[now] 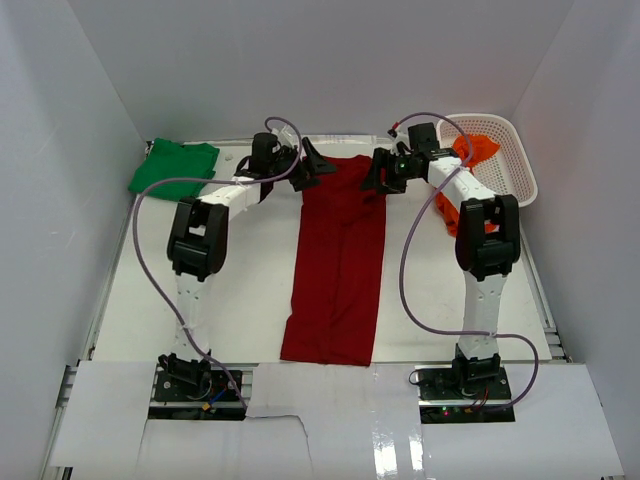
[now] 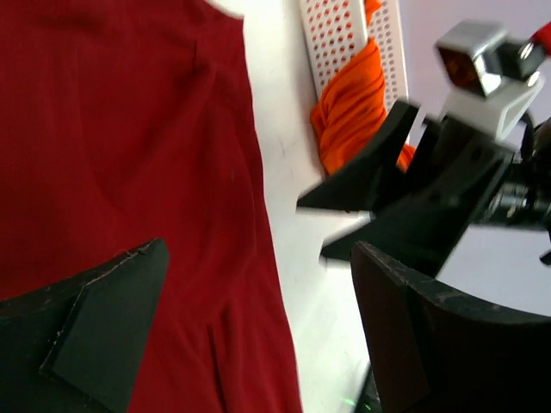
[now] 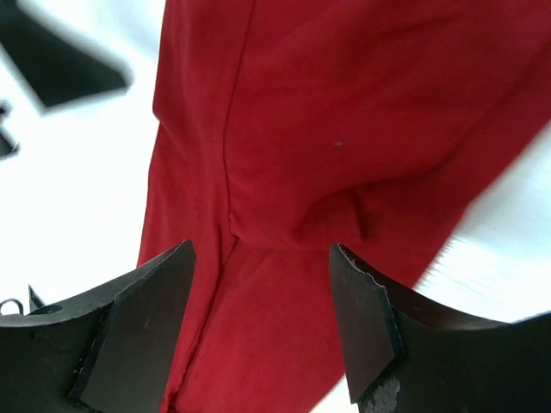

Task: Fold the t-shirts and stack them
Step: Rotate the tshirt 95 degrees

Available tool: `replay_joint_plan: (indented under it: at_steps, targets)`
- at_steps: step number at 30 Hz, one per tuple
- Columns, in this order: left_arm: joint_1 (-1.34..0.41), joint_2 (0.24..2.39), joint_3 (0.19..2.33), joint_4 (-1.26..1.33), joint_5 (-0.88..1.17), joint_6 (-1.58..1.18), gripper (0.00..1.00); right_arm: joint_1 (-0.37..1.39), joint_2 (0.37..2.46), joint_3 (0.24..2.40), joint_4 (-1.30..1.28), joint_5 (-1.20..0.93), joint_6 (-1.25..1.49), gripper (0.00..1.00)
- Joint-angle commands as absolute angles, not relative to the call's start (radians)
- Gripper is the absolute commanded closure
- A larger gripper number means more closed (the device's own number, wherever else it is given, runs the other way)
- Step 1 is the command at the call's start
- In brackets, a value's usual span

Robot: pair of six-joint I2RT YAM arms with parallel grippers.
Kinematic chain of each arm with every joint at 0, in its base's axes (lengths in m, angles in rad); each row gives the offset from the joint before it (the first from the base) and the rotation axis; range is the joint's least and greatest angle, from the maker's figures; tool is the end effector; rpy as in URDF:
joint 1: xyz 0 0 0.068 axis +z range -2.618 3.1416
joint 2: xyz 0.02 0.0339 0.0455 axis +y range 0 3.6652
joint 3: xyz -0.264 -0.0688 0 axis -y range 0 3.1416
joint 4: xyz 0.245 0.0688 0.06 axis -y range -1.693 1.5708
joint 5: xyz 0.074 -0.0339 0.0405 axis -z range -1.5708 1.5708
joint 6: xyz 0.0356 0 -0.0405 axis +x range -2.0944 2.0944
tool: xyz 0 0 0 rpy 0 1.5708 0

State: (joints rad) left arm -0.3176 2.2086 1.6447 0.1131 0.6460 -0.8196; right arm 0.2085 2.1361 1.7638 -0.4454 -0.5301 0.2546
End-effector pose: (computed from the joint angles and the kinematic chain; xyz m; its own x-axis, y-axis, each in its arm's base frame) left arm 0.4764 -0.1792 0.2007 -0.8410 -0.3379 -0.4226 0.2190 0.5017 -0.8369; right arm 0.4689 0.1176 0.2268 -0.8209 0.0484 -0.5689 -0.3205 0.7856 0.5292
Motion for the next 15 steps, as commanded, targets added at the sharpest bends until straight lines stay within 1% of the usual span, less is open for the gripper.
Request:
replay_joint_plan:
  at_steps: [1, 2, 4, 12, 15]
  targets:
    - [-0.324, 2.302, 1.811, 0.241, 0.773, -0.816, 0.02, 0.222, 2.174, 1.782, -0.419, -0.574, 0.238, 0.30]
    - [-0.322, 2.334, 1.881, 0.244, 0.785, -0.821, 0.02, 0.222, 2.186, 1.789, -0.422, -0.580, 0.236, 0.30]
    - [-0.322, 2.397, 1.949, 0.245, 0.785, -0.819, 0.02, 0.222, 2.213, 1.796, -0.419, -0.586, 0.235, 0.30]
    - [-0.295, 2.545, 2.107, 0.245, 0.781, -0.828, 0.02, 0.232, 2.246, 1.764, -0.393, -0.554, 0.230, 0.30]
    - [-0.291, 2.589, 2.137, 0.250, 0.782, -0.822, 0.02, 0.232, 2.256, 1.759, -0.385, -0.557, 0.227, 0.30]
